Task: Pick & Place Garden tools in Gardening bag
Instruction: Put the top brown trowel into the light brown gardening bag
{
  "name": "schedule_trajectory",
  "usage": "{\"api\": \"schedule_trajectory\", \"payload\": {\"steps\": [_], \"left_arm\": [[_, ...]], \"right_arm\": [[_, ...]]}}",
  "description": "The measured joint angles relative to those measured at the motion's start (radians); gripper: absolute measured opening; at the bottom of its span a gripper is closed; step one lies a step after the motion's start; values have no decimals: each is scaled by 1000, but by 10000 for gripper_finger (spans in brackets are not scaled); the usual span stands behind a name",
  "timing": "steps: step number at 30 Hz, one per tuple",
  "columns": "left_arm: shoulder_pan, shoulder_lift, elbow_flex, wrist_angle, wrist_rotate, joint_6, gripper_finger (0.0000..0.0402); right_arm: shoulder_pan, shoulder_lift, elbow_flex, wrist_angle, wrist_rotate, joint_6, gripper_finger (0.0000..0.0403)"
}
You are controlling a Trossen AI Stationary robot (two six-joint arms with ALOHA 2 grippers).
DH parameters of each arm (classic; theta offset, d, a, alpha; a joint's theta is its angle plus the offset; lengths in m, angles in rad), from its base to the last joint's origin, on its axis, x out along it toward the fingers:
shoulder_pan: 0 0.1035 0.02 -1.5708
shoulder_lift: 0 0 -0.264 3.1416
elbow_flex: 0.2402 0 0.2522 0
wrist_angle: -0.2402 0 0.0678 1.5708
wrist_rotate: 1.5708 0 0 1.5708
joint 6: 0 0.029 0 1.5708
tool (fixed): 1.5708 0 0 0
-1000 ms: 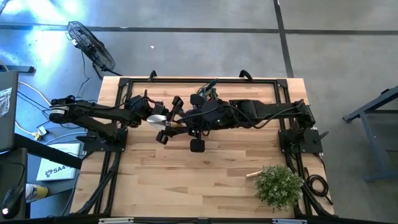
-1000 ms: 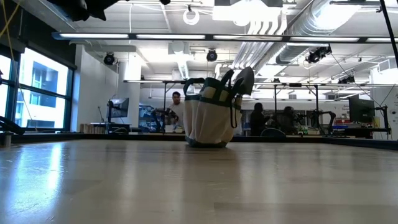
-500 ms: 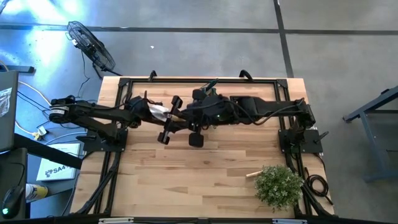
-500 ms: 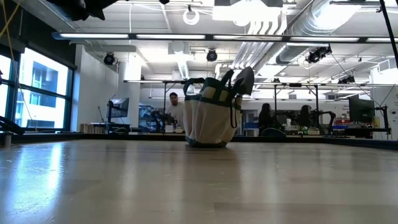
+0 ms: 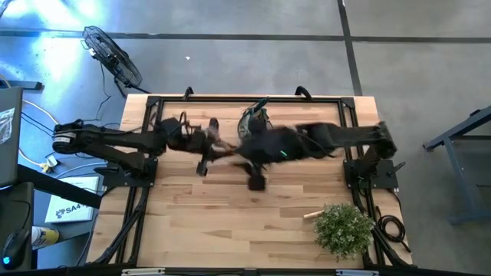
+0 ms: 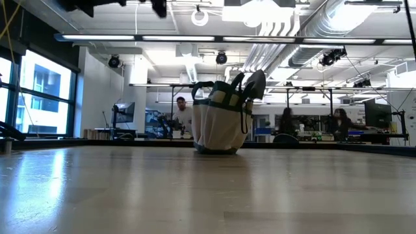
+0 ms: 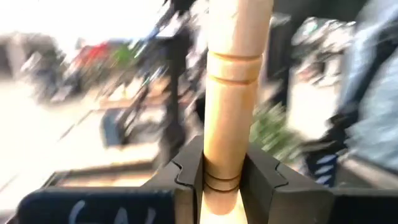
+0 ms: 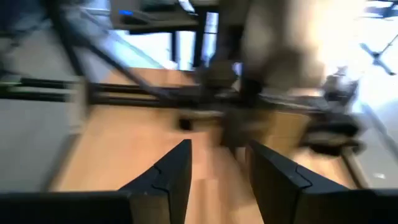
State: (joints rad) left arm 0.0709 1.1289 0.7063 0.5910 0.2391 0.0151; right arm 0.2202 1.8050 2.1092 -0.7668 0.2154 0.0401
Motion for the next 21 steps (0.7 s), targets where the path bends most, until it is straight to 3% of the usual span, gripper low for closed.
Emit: {"api": "schedule_trajectory", "payload": {"steps": [5, 10, 17, 21], "left_arm": [[1, -105, 141, -507, -162, 49, 63], [1, -108, 339, -979, -240, 54, 63], [-29, 60, 790, -1708, -506, 3, 63], [-33, 239, 1075, -2119, -571, -46, 63]], "right_arm": [[81, -64, 1, -137, 12, 92, 140], [179, -92, 0, -170, 74, 130, 138], [278, -106, 0, -301, 190, 210, 138], [312, -106, 0, -381, 243, 276, 138]]}}
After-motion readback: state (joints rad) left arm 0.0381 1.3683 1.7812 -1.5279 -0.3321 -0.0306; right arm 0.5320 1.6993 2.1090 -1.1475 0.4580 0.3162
